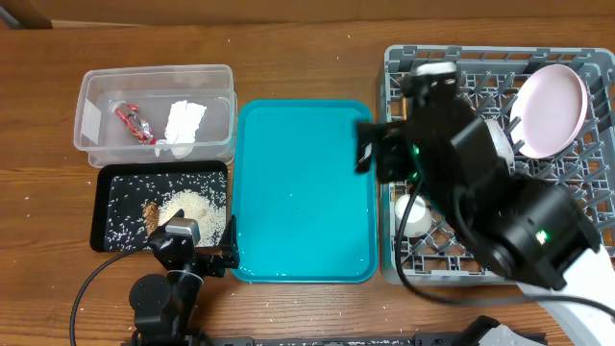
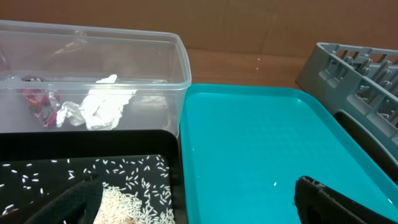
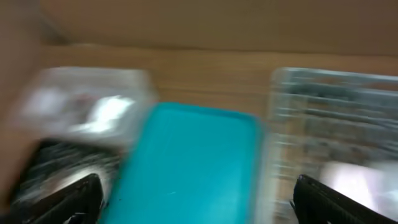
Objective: Sort waste into correct bins and load items into the dishwasher
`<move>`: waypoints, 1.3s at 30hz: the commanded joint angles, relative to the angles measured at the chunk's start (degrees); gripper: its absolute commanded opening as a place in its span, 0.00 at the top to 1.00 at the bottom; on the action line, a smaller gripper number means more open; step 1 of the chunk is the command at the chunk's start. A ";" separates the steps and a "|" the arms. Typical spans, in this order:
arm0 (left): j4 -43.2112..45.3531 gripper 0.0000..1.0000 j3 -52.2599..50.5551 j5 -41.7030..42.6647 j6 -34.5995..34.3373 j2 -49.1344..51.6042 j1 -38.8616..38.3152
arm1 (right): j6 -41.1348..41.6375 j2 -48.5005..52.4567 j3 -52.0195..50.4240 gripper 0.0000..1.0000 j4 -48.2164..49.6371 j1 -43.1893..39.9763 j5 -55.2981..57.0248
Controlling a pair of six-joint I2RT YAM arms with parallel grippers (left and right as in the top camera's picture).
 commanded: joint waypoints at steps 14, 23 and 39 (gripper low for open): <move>0.20 0.00 -0.26 0.48 1.05 -0.61 -0.42 | -7.65 -9.11 0.59 0.00 -5.38 -0.55 3.21; 0.20 0.00 -0.26 0.48 1.05 -0.61 -0.42 | -15.26 -23.32 -13.81 0.00 11.19 -13.44 -3.10; 0.20 0.00 -0.26 0.48 1.03 -0.61 -0.42 | -15.04 -58.23 -58.34 0.00 34.07 -23.82 -4.66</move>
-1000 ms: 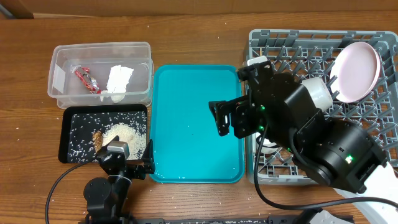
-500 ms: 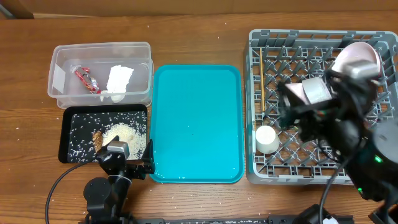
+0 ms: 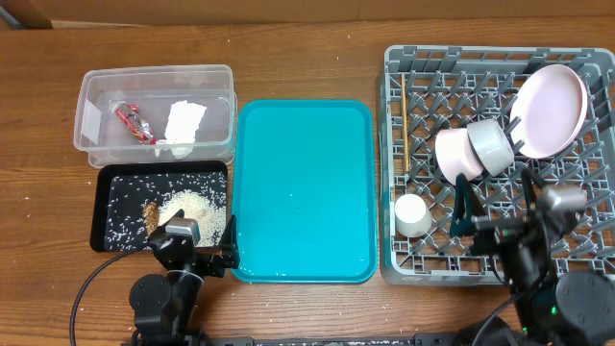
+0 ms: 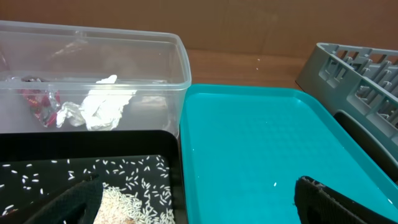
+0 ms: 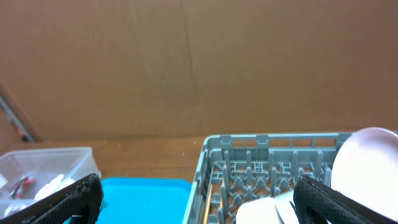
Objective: Sort waste into correct bins and load items into the dishwasher
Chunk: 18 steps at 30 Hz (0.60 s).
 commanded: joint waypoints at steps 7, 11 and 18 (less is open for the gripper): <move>0.15 0.00 -0.24 0.48 1.03 -0.61 -0.42 | -0.24 -14.38 -20.31 0.00 11.17 -1.09 -0.48; 0.15 0.00 -0.24 0.48 1.03 -0.61 -0.42 | -0.22 -17.57 -28.35 0.00 18.03 -1.07 -0.52; 0.15 0.00 -0.24 0.48 1.03 -0.61 -0.42 | -0.22 -17.57 -37.66 0.00 28.37 -1.07 -3.52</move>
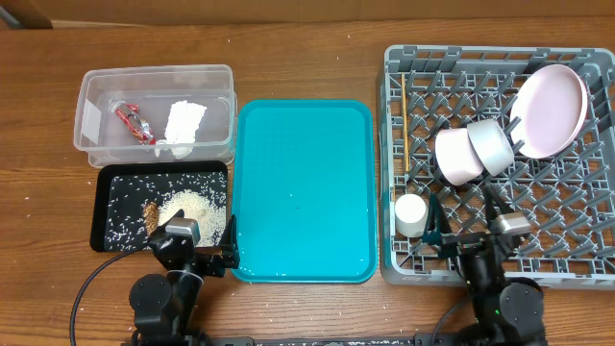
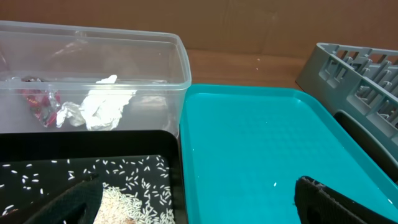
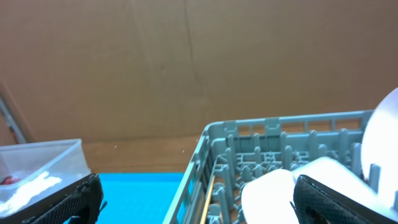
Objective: Sort waste into correct bins and load items into the dishwasher
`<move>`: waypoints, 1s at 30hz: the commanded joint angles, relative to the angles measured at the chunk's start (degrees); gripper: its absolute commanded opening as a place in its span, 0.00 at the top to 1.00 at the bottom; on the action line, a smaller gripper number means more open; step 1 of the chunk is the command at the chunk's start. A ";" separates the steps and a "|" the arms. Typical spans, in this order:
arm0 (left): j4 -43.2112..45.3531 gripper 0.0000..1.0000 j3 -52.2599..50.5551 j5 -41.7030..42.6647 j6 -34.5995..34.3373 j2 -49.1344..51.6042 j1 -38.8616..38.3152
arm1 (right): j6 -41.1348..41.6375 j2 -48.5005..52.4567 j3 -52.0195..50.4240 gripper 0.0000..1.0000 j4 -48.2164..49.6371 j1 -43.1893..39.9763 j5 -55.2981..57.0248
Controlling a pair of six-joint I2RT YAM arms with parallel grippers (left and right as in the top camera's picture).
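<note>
The grey dish rack (image 1: 404, 58) on the right holds a pink plate (image 1: 550, 108), a pink cup (image 1: 456, 154), a grey cup (image 1: 492, 146), a small white cup (image 1: 410, 213) and a wooden stick (image 1: 405, 144). A clear bin (image 1: 154, 120) holds a red wrapper (image 1: 130, 120) and a white tissue (image 1: 183, 120). Rice lies in the black tray (image 1: 106, 192). My left gripper (image 1: 192, 250) is open at the front, straddling the black tray and the teal tray (image 1: 303, 192). My right gripper (image 1: 471, 231) is open and empty over the rack's front edge.
The bare teal tray (image 2: 261, 143) lies between the bins and the rack (image 2: 354, 68). In the right wrist view the rack wall (image 3: 249, 134) and pink cup (image 3: 273, 193) are close ahead. A brown board backs the table.
My right arm has shifted left and nearer the table's front; its camera now sits lower, with the rack and pink cup closer. The left arm and all objects are unchanged.
First my right arm stretched over the rack's left side toward the teal tray, jaws open. Then it stood drawn back at the rack's front right. Now it rests at the rack's front edge, empty. The left arm has stayed still.
</note>
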 commanded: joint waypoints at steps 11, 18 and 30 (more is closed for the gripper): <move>0.13 0.00 -0.24 0.48 1.05 -0.61 -0.42 | -0.20 -0.72 -3.08 0.00 -0.98 0.00 -1.31; 0.13 0.00 -0.24 0.48 1.03 -0.61 -0.42 | -0.20 -0.59 -3.06 0.00 -3.26 0.00 -1.31; 0.13 0.00 -0.24 0.48 1.03 -0.61 -0.42 | -0.20 -0.59 -3.06 0.00 -3.26 0.00 -1.31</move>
